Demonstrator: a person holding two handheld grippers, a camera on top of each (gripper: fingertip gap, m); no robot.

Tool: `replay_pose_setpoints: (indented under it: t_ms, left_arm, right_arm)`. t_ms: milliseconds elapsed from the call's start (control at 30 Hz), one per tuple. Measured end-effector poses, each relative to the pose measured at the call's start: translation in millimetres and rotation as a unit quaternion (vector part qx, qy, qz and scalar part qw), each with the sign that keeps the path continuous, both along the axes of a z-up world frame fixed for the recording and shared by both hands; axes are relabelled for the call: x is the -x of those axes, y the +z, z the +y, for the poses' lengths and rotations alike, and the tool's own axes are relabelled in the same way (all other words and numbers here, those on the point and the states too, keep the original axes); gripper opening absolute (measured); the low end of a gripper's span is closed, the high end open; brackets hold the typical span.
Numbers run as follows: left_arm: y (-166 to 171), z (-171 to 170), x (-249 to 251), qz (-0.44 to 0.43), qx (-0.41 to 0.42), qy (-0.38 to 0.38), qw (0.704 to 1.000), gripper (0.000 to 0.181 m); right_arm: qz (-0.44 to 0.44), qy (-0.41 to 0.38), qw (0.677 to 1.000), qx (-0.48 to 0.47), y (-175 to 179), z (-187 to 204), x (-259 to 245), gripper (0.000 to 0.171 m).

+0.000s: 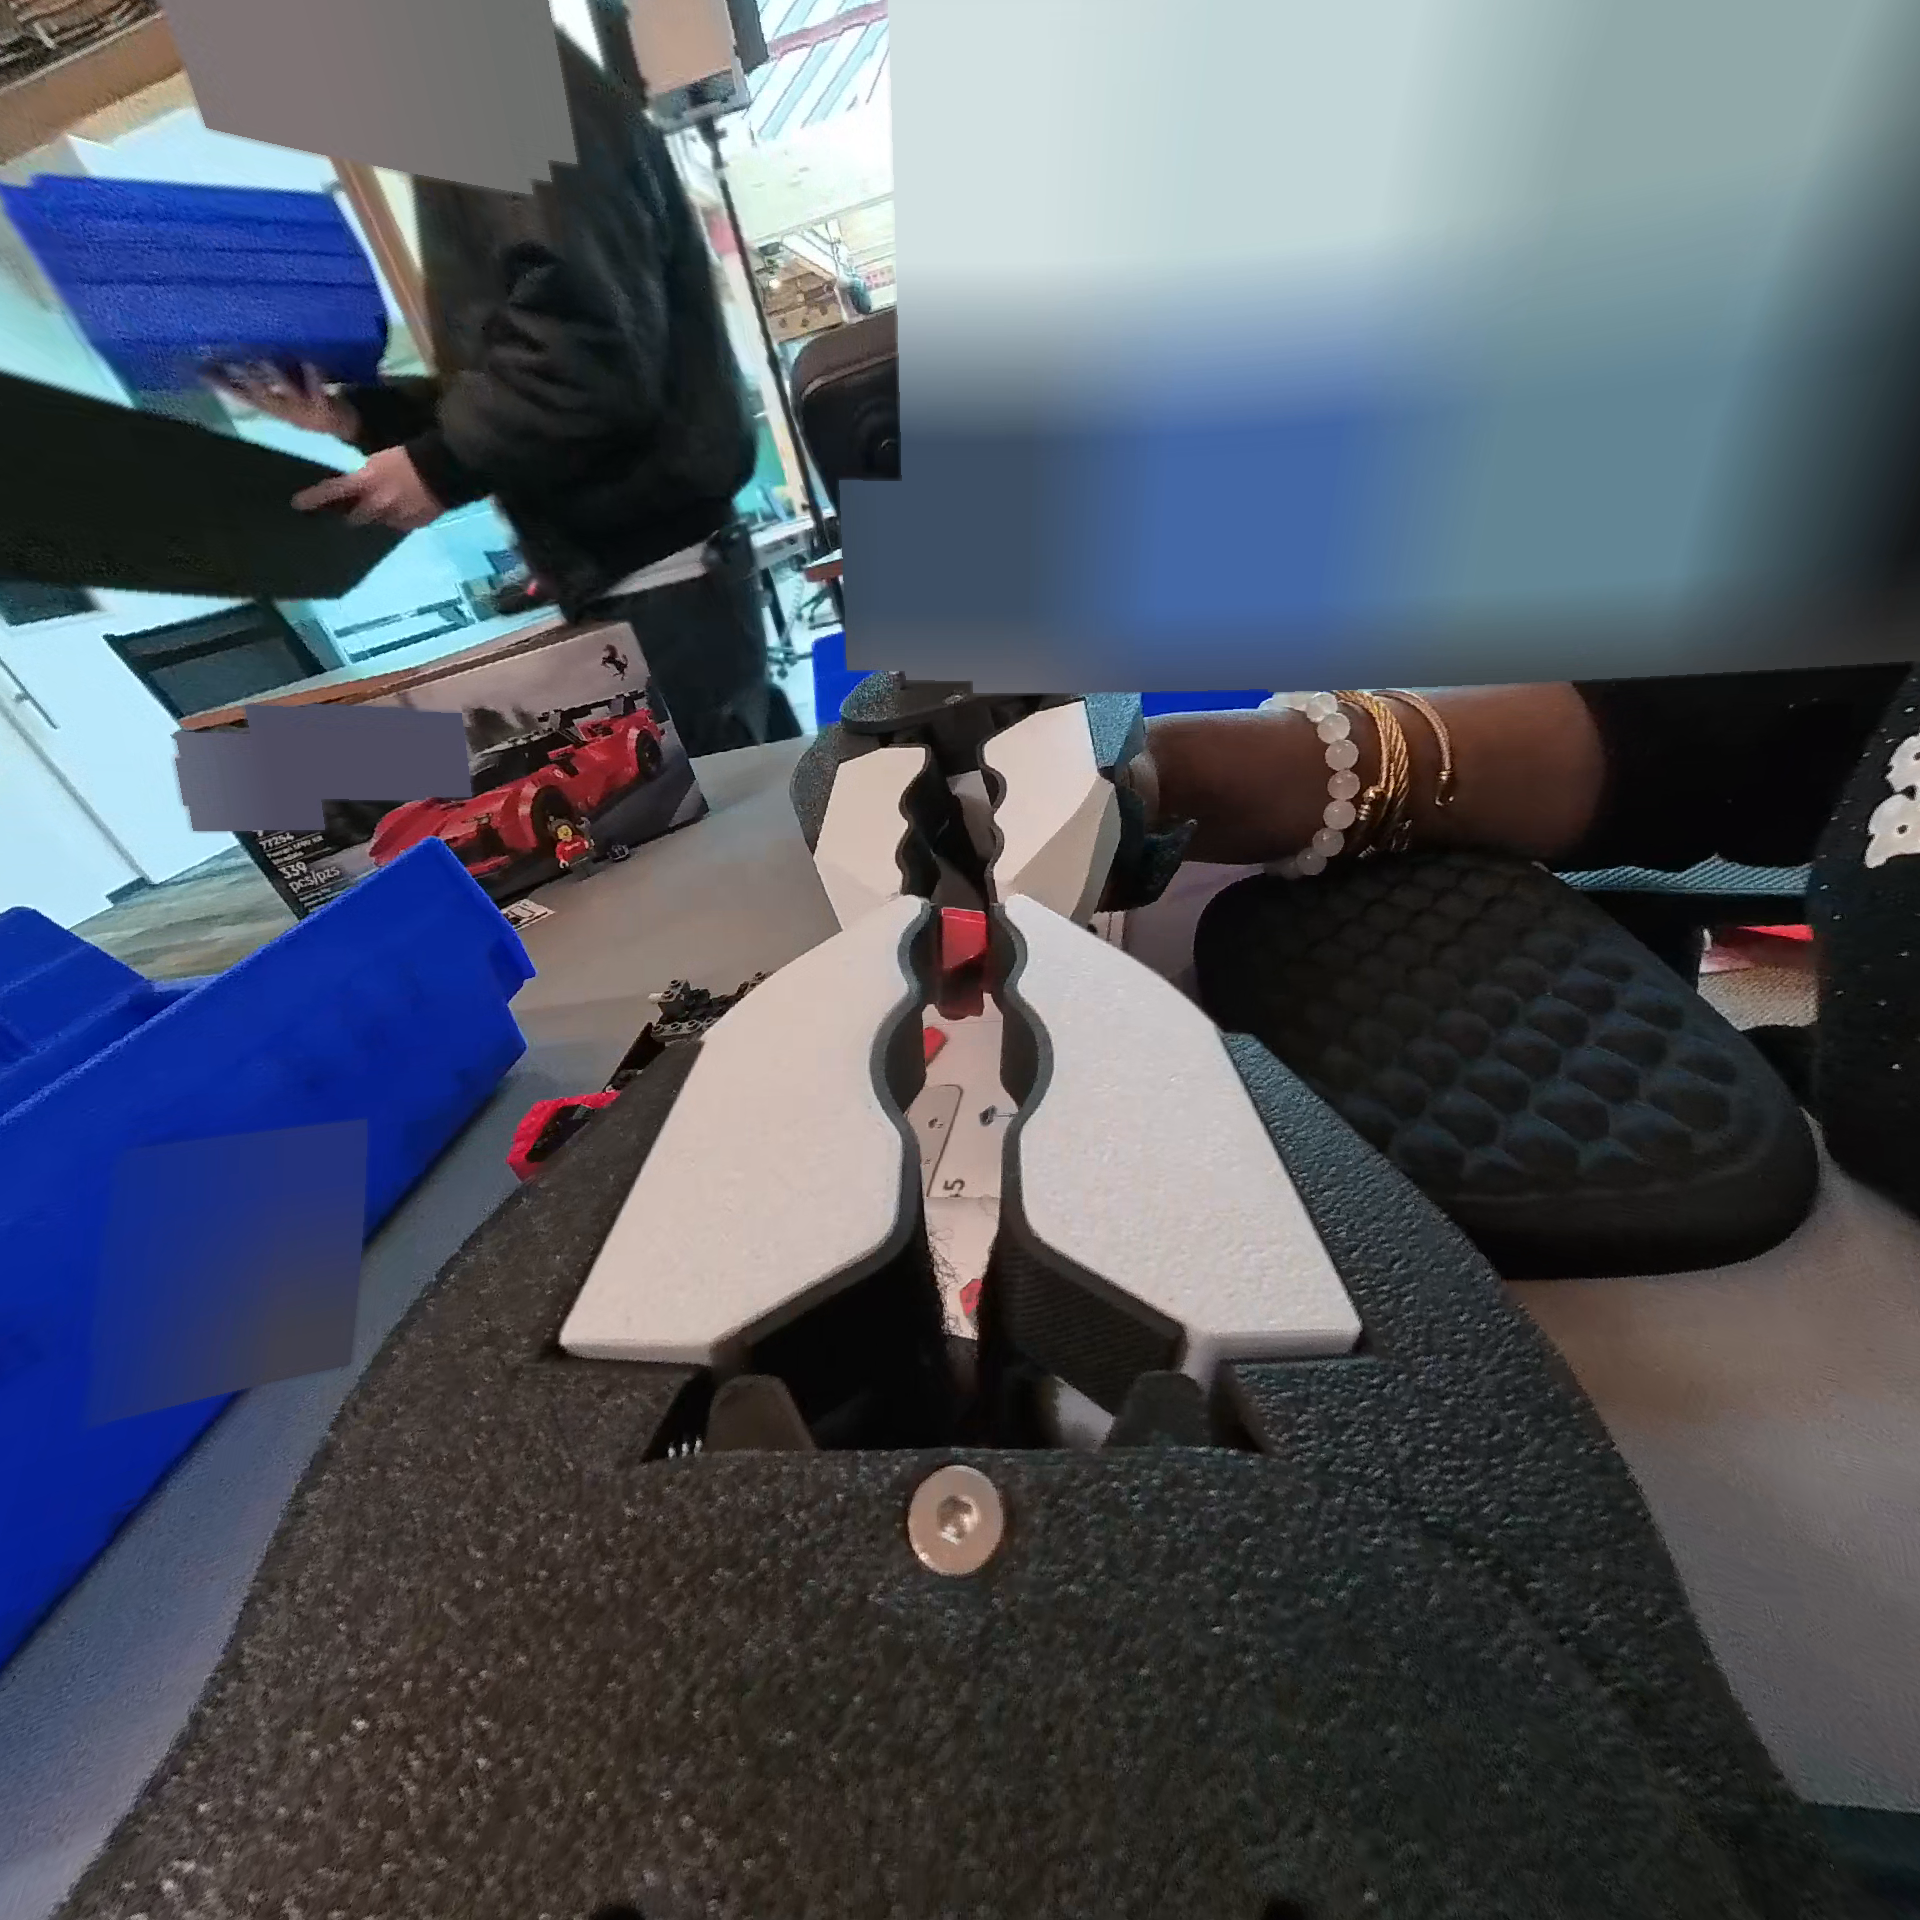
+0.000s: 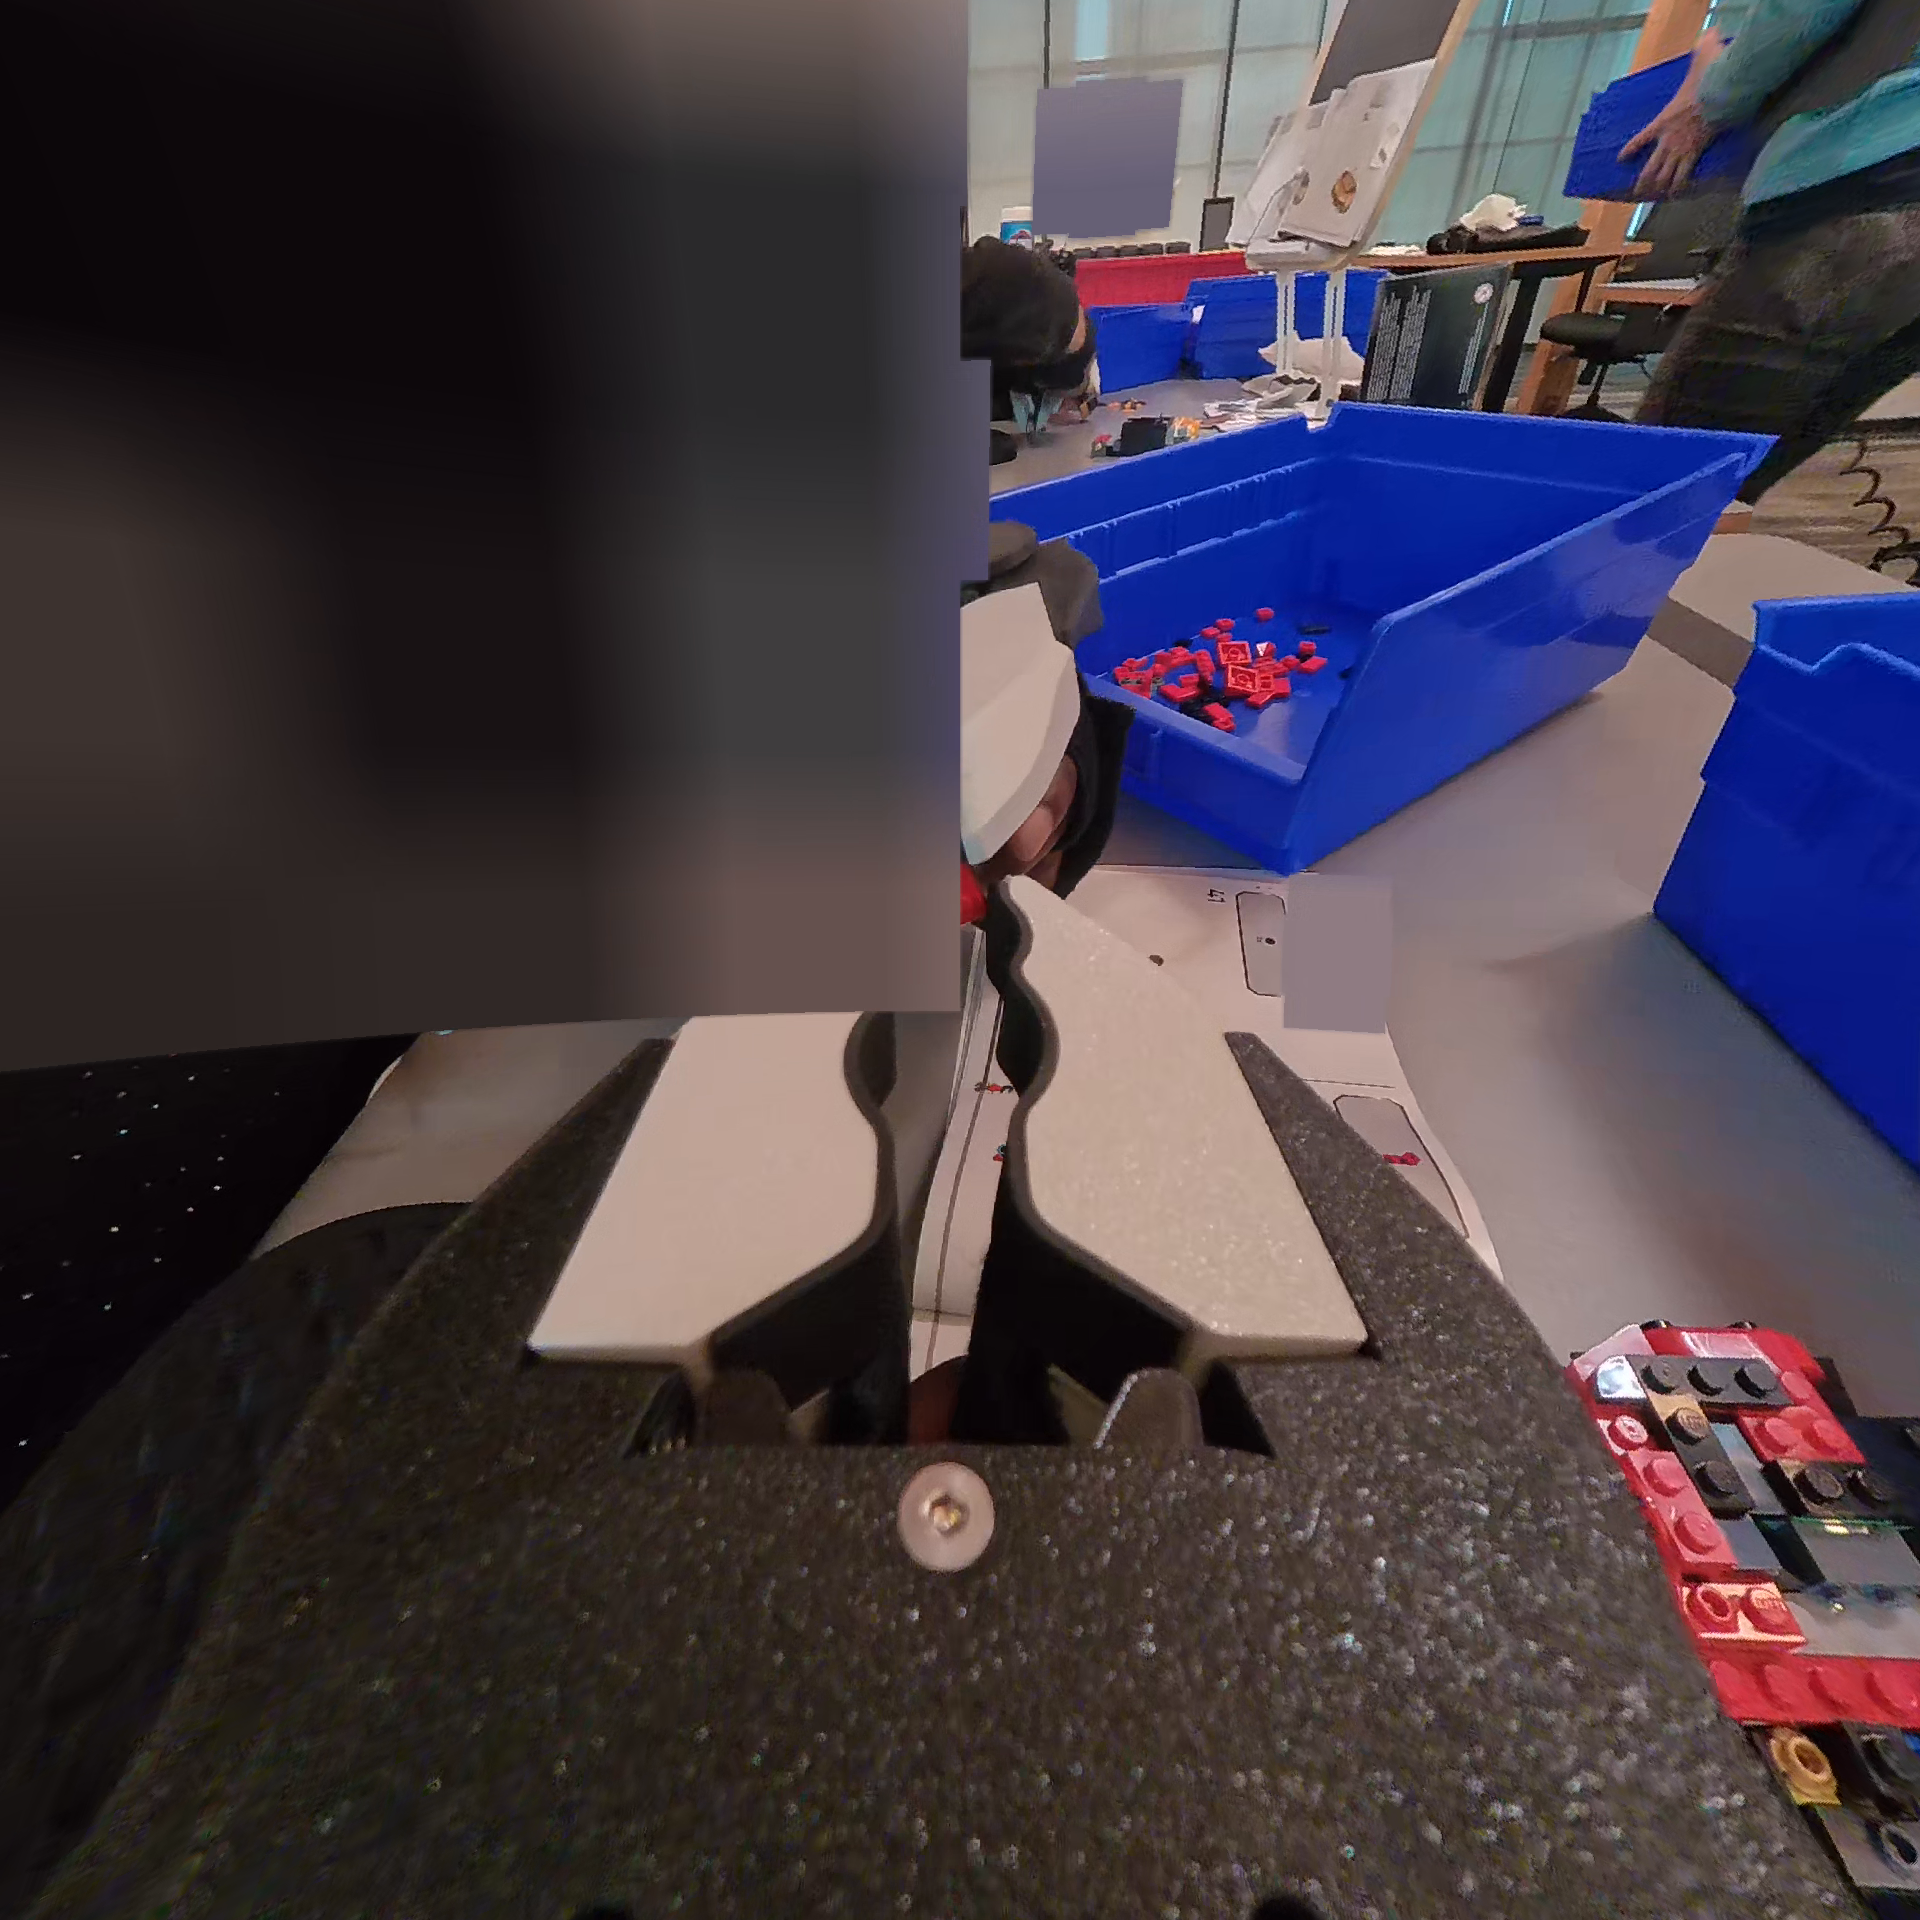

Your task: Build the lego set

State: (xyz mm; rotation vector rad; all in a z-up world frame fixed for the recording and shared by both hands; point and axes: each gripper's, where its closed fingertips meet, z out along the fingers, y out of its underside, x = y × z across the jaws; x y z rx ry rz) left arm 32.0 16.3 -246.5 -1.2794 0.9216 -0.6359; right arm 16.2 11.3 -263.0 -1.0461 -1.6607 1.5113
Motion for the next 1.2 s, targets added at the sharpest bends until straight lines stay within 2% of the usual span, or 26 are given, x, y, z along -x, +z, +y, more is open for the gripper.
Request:
replay_pose_setpoints:
  t_ms: [500, 600, 1000, 1200]
  left_arm:
    - [1.1, -0.2, 0.2, -0.016, 0.014, -0.009, 1.0, 0.009]
    - [1.3, 1.0, 1.2, -0.012, 0.005, -0.001, 1.0, 0.018]
    - [2.8, -0.2, 2.3, -0.004, -0.01, 0.002, 1.0, 0.008]
    - [4.8, -1.1, 3.1, -0.023, 0.013, -0.008, 1.0, 0.007]
  right_arm:
    - [0.001, -0.006, 1.0, 0.002, 1.0, 0.8, 1.7, 0.014]
    - [0.006, -0.01, 1.0, 0.011, 3.3, 3.6, 0.9, 0.014]
    - [-0.003, -0.008, 1.0, 0.007, 0.9, 2.3, 0.8, 0.014]
    - [0.004, -0.015, 1.0, -0.018, 3.0, 1.2, 1.1, 0.014]
